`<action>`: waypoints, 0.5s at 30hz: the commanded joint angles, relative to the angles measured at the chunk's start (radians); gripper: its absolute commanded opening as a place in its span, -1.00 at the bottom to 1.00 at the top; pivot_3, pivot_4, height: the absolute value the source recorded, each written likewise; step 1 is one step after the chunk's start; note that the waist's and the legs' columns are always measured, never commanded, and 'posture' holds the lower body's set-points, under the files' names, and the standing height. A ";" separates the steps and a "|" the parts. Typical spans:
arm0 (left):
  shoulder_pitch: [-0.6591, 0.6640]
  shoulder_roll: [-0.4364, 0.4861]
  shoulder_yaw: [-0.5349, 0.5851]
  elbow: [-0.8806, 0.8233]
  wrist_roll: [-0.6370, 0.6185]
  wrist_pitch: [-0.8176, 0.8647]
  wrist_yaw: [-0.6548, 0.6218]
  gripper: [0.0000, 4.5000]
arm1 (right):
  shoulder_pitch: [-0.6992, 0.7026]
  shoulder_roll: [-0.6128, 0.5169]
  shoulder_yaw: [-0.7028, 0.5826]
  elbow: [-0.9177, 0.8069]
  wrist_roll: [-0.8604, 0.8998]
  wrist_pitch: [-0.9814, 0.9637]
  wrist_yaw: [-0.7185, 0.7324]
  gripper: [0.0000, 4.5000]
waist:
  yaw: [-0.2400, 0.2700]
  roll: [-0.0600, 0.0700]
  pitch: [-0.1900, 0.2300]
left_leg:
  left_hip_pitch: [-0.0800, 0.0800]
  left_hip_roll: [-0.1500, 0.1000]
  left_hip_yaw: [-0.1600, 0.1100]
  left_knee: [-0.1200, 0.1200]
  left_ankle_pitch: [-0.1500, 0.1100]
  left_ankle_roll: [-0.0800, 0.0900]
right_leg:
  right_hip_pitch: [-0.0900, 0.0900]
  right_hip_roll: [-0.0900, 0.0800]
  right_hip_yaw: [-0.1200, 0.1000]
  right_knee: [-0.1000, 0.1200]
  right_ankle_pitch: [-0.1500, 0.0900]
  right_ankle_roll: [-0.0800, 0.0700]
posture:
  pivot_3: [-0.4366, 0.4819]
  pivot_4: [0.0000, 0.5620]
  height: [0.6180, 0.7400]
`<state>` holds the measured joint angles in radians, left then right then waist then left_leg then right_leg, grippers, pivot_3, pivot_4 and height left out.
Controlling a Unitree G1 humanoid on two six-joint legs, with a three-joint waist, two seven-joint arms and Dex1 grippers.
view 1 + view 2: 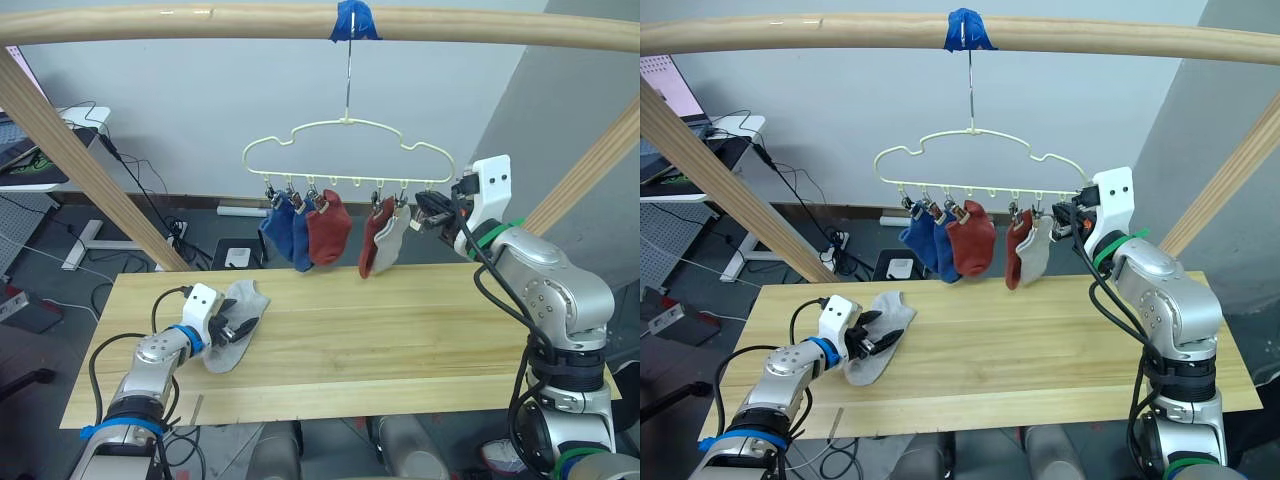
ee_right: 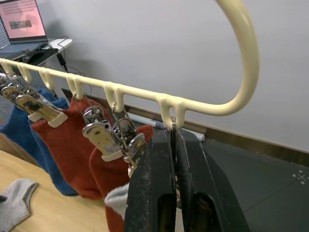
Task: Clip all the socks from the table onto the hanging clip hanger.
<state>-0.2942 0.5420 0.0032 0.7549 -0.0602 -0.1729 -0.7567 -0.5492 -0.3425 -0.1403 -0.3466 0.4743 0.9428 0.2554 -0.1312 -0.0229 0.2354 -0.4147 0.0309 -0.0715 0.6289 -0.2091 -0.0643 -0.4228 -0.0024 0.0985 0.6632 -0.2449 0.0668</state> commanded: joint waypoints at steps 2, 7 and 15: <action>0.027 -0.008 -0.018 -0.011 0.016 0.022 -0.014 -0.08 | -0.003 0.002 -0.033 -0.034 0.028 0.020 -0.011 -1.00 | -0.004 0.000 0.000 | 0.000 0.000 0.000 0.000 0.000 0.000 | 0.000 0.000 0.000 0.000 0.000 0.000 | -0.40 -0.27 1.00; 0.038 -0.010 -0.016 -0.027 0.018 0.023 -0.016 -0.73 | -0.012 -0.005 -0.033 -0.024 0.034 0.021 -0.010 -1.00 | -0.006 0.000 0.000 | 0.000 0.000 0.000 0.000 0.000 0.000 | 0.000 0.000 0.000 0.001 0.000 0.000 | -0.40 -0.25 1.00; 0.179 -0.006 -0.020 -0.536 -0.140 0.086 -0.170 -0.98 | -0.041 -0.006 -0.117 -0.021 0.149 0.154 0.001 -1.00 | -0.004 -0.001 0.000 | -0.002 0.000 -0.001 -0.001 0.000 0.000 | -0.001 -0.001 0.000 -0.001 0.001 -0.002 | -0.40 -0.23 1.00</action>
<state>-0.1259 0.5190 -0.0026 0.3632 -0.1584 -0.0906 -0.8825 -0.5742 -0.3403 -0.2082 -0.3480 0.5797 1.0571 0.2570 -0.1354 -0.0235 0.2358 -0.4169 0.0310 -0.0722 0.6284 -0.2091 -0.0643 -0.4236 -0.0031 0.0979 0.6623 -0.2437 0.0646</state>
